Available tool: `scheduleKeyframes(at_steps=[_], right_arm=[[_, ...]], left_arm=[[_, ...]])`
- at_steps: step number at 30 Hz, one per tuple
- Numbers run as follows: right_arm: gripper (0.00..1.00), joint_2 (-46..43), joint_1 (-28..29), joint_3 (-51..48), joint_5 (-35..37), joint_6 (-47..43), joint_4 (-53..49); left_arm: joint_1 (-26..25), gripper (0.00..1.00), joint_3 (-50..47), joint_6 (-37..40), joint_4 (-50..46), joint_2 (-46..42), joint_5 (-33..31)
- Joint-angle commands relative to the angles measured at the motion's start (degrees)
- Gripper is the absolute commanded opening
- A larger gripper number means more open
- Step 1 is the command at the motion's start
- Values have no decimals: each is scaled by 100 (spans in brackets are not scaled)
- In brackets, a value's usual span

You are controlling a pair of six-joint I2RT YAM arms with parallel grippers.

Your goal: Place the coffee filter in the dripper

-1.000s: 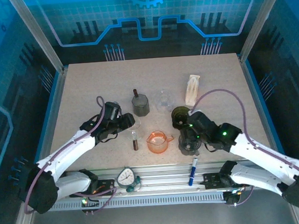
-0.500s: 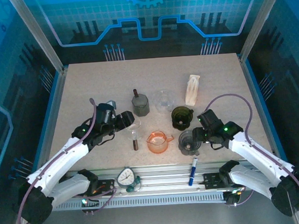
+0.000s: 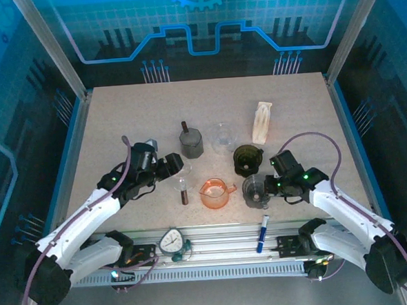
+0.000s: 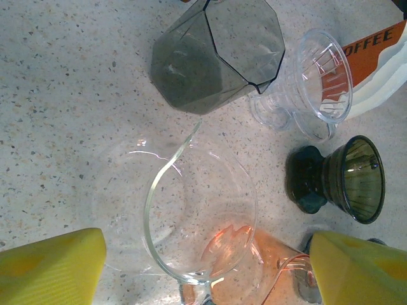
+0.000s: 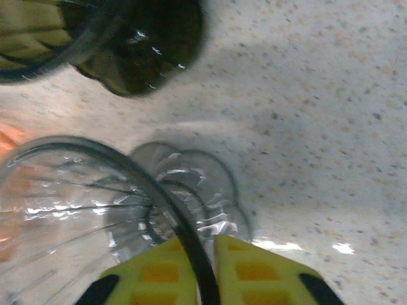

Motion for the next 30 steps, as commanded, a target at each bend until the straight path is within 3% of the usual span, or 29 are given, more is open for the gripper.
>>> scheduleKeyframes(at_steps=[1, 4, 8, 13, 22, 30], right_arm=[[1, -210, -78, 85, -42, -48, -192], [0, -461, -67, 314, -78, -104, -468], [0, -817, -39, 734, -147, -147, -911], [0, -982, 199, 1375, -407, -251, -1107], [0, 539, 1770, 2663, -408, -312, -592], [0, 1652, 1952, 3011, -754, -386, 15]], left_arm=[[19, 88, 61, 35, -184, -170, -35], [21, 89, 116, 58, -246, -264, -98], [22, 99, 144, 75, -313, -399, -170], [24, 99, 188, 88, -402, -569, -224], [32, 99, 181, 90, -571, -945, -417], [26, 99, 75, 57, -694, -1158, -470]])
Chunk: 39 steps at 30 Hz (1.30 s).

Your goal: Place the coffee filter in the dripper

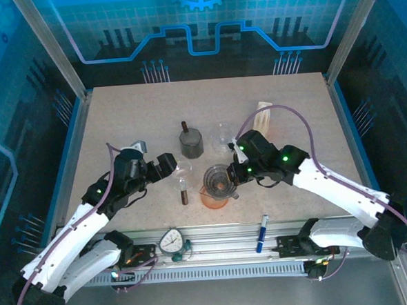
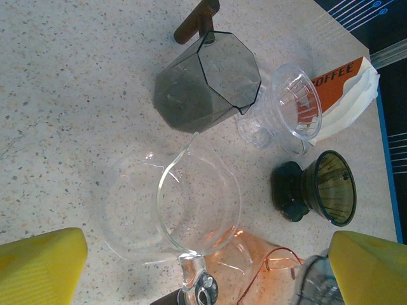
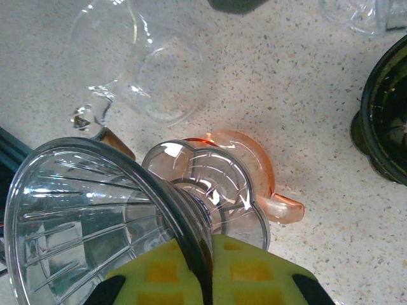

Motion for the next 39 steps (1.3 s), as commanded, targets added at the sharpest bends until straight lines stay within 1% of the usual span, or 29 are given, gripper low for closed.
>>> scheduleKeyframes(at_steps=[1, 8, 19, 32, 34, 35, 39], right_arm=[[0, 181, 55, 348, -226, -113, 356], [0, 578, 16, 397, -304, -142, 527], [0, 750, -213, 204, -650, -54, 527], [0, 850, -235, 108, -492, -55, 285], [3, 872, -235, 105, -524, -46, 254], [7, 883, -239, 112, -550, -29, 223], [9, 808, -227, 149, -457, -17, 84]], left_arm=[[31, 99, 32, 61, -162, -123, -112], [27, 99, 21, 82, -173, -131, -138], [35, 99, -35, 90, -163, -128, -166], [48, 99, -34, 88, -143, -116, -183], [58, 99, -32, 90, -137, -118, -182], [53, 99, -32, 88, -137, -113, -182], [61, 99, -40, 81, -137, -104, -165]])
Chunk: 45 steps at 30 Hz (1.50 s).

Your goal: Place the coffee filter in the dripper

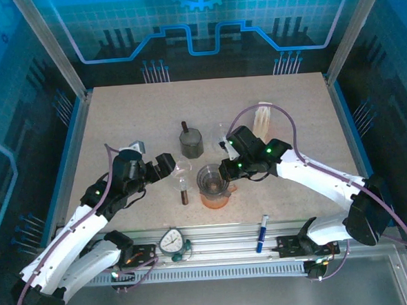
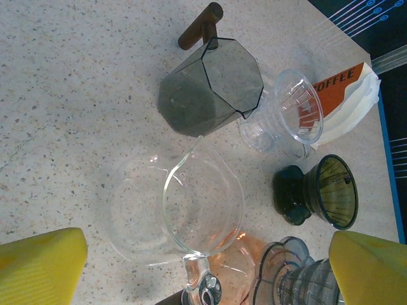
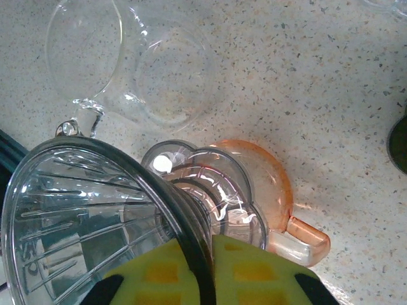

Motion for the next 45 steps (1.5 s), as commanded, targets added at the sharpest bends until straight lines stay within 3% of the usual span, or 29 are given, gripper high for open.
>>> scheduleKeyframes(at_steps=[1, 5, 11, 15, 22, 26, 30, 34, 37, 45], right_arm=[[12, -45, -32, -13, 57, 19, -288], [51, -53, -31, 20, 92, 10, -371], [62, -171, -34, 91, 181, -16, -359], [64, -328, -31, 117, 278, -75, -376], [72, -879, -155, 330, 1110, -484, -566], [72, -1043, -607, 382, 1599, -685, -495], [65, -948, -1368, 417, 1704, -817, -58], [54, -333, -2049, 645, 2174, -995, 309], [46, 322, -2579, 913, 2103, -962, 440], [40, 1426, -2918, 1413, 1756, -850, 1121]], left_arm=[[53, 99, -41, 70, -104, -34, -58], [54, 99, -72, 51, -65, -17, -27], [61, 99, -55, 35, -20, 18, 51], [59, 99, -51, 61, 21, 18, 189], [64, 99, -85, 102, 247, 111, 534], [50, 99, -76, 28, 411, 288, 793], [50, 99, -27, 23, 406, 388, 762], [50, 99, -12, 35, 402, 382, 713], [52, 99, 7, 66, 369, 385, 713], [61, 99, -54, 128, 421, 389, 690]])
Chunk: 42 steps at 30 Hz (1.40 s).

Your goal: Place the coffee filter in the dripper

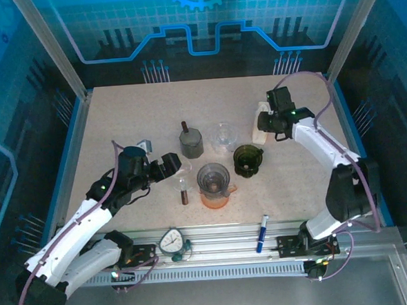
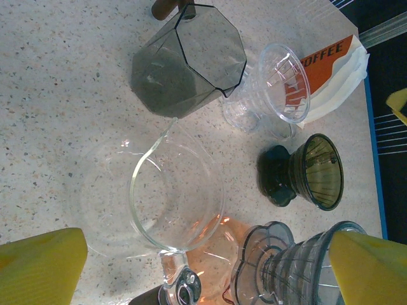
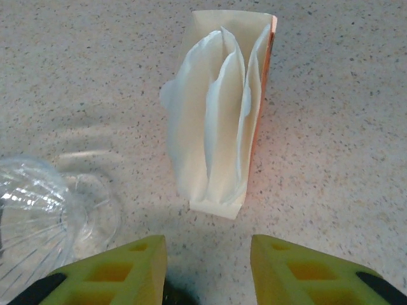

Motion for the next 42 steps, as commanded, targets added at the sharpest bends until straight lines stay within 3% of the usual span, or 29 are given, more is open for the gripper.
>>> scheduleKeyframes(at_steps=[1, 4, 17, 30, 42], right_arm=[[41, 314, 36, 485, -91, 131, 401], [43, 706, 128, 841, 139, 377, 304], [34, 2126, 398, 2451, 880, 850, -814], [27, 2555, 438, 2840, 1128, 888, -1108], [11, 2609, 439, 2853, 1161, 774, -1175]], left_arm=[[27, 99, -36, 130, 116, 11, 96], [32, 99, -53, 138, 209, 52, 114], [39, 99, 3, 283, 220, 122, 49], [54, 99, -61, 376, 212, 54, 12], [120, 99, -86, 384, 235, 48, 12]])
